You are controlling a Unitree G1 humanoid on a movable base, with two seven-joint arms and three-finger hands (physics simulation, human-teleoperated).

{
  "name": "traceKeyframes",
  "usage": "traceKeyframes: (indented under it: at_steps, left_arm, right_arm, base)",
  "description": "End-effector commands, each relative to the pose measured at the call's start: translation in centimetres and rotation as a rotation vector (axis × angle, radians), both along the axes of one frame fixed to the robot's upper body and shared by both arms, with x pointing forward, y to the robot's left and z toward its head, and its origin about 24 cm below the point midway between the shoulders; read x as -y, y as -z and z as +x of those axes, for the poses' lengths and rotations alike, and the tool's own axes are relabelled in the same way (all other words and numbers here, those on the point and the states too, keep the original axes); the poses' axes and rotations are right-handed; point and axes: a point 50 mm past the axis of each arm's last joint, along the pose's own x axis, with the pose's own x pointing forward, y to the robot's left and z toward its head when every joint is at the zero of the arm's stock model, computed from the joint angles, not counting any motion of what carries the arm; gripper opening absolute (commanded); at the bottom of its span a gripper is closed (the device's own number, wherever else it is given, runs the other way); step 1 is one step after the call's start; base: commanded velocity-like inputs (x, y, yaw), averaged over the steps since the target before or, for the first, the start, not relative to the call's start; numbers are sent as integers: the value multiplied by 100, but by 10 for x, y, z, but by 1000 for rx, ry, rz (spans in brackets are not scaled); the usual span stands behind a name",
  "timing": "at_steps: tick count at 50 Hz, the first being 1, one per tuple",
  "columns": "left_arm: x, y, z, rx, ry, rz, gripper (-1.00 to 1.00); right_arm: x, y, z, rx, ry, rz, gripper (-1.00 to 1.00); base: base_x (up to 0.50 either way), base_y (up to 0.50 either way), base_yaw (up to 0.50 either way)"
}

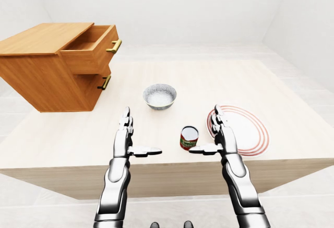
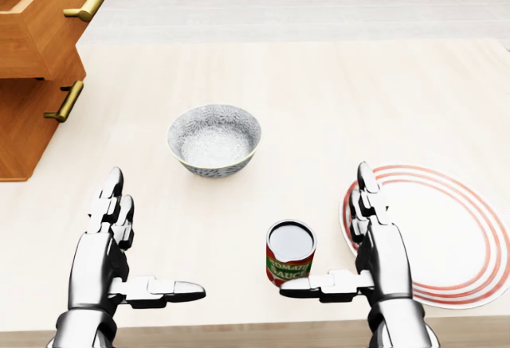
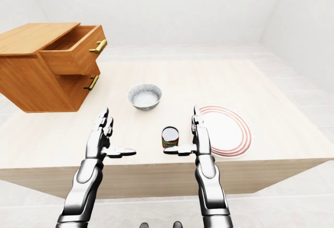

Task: Put the bowl on the plate.

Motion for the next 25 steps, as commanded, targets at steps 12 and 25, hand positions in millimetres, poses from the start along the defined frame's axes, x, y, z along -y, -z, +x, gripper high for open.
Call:
traceKeyframes:
  at_steps: [12,25]
  left_arm:
    - [-10,-12,-7,15,6,42,100]
    - [-16,-35,-9,100,5,99,100]
  right_arm:
    - [13,-7,-10,12,3,-19,100]
    - [16,-21,-10,43,-8,-28,100]
  base:
    - [0,0,0]
    - [0,0,0]
